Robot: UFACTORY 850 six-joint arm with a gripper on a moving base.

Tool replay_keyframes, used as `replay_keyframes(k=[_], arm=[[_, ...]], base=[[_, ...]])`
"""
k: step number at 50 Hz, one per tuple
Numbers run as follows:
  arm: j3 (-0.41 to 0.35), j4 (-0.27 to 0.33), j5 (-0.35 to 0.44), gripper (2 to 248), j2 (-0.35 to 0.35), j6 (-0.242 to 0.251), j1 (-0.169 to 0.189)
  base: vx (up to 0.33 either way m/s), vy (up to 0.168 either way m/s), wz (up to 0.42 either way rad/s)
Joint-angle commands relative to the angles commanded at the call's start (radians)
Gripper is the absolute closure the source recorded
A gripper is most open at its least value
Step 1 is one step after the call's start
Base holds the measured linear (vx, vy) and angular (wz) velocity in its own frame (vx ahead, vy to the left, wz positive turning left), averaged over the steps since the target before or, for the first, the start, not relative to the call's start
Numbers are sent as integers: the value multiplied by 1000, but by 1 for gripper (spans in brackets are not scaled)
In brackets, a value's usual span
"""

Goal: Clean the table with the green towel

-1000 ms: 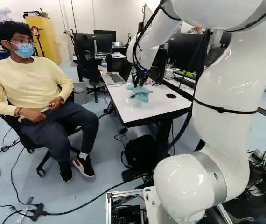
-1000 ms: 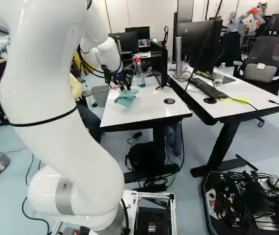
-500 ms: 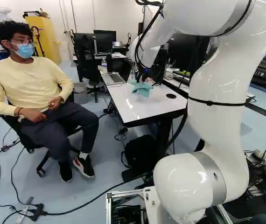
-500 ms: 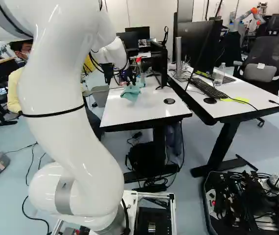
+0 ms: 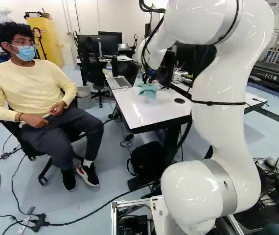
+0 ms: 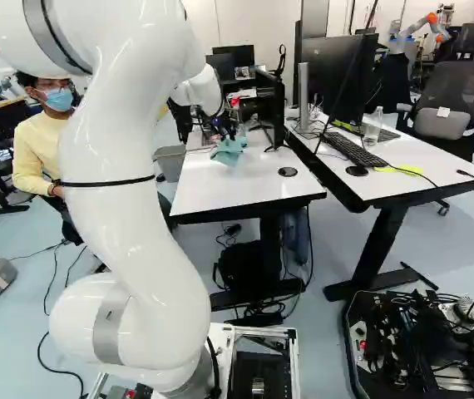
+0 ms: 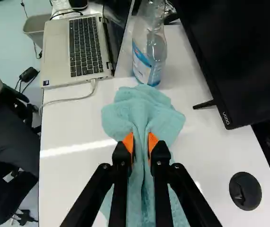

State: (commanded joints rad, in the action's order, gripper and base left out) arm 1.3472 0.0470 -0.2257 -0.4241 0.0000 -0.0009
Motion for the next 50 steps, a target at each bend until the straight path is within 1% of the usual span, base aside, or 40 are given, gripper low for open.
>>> replay_keyframes(k=[11, 16, 50], arm=[[63, 0, 10, 194, -49, 0, 5], [79, 0, 14, 194, -62, 0, 6], [87, 0, 19, 194, -72, 0, 5]], base=[[0, 0, 0], [0, 0, 0], [0, 0, 0]])
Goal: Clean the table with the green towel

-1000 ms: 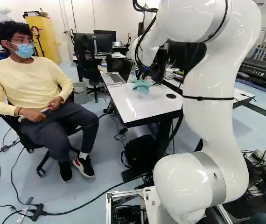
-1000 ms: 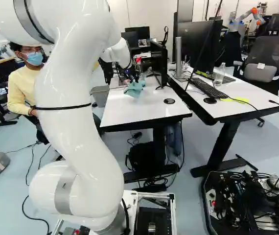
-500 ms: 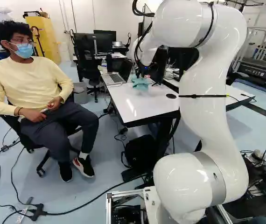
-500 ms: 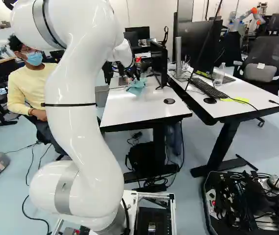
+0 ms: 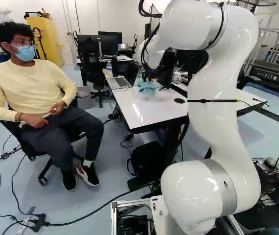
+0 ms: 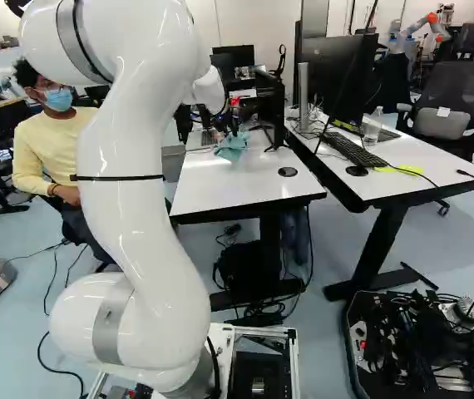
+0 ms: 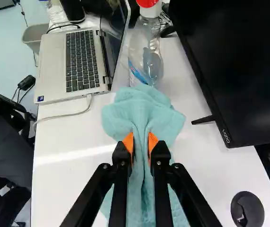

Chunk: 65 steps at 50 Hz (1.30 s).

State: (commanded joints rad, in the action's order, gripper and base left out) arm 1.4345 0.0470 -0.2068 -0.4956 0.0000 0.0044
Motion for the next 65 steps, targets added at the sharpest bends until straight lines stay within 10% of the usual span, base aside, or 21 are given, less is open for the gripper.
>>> replay_keyframes(k=[65], arm=[[17, 0, 79, 194, -122, 0, -11]], base=[[0, 0, 0]])
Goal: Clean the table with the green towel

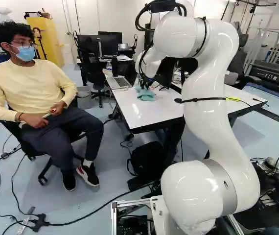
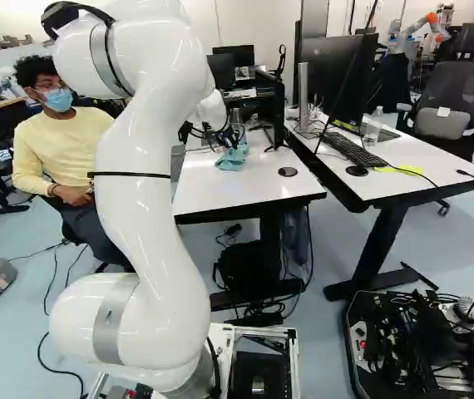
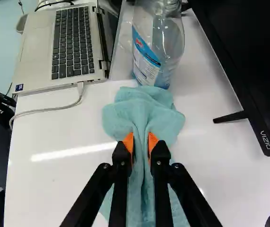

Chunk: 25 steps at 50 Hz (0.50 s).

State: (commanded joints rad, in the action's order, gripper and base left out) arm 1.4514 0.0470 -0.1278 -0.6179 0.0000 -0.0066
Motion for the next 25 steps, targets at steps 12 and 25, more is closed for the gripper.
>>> replay_keyframes(k=[12, 25], arm=[[0, 0, -3, 194, -1, 0, 0], [0, 0, -37, 194, -1, 0, 0]], base=[[0, 0, 0], [0, 0, 0]])
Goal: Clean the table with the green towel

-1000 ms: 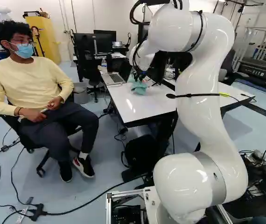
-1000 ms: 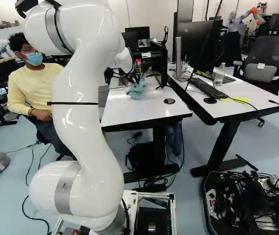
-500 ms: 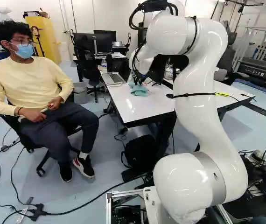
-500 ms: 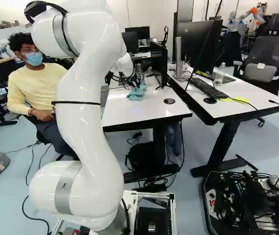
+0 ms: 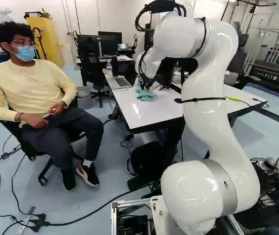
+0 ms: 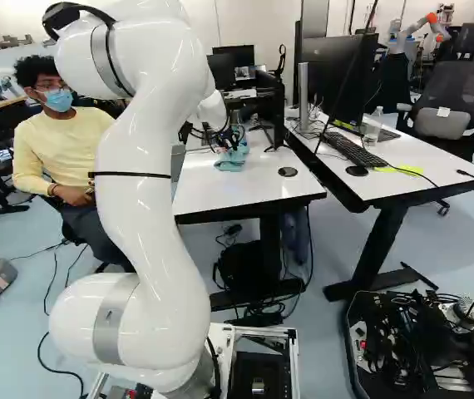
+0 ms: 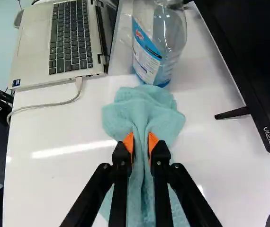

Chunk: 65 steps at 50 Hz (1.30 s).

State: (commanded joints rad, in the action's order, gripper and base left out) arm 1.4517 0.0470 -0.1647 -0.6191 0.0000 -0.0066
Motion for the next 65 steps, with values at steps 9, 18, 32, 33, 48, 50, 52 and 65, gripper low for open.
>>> replay_keyframes(k=[9, 18, 32, 33, 48, 50, 52, 65], arm=[[0, 0, -29, 194, 0, 0, 0], [0, 0, -58, 194, 0, 0, 0], [0, 0, -93, 194, 0, 0, 0], [0, 0, -94, 194, 0, 0, 0], [0, 0, -96, 194, 0, 0, 0], [0, 0, -96, 194, 0, 0, 0], [2, 0, -96, 194, -1, 0, -1], [37, 0, -96, 194, -26, 0, -25]], base=[[0, 0, 0], [0, 0, 0], [0, 0, 0], [0, 0, 0], [0, 0, 0], [0, 0, 0], [0, 0, 0], [0, 0, 0]])
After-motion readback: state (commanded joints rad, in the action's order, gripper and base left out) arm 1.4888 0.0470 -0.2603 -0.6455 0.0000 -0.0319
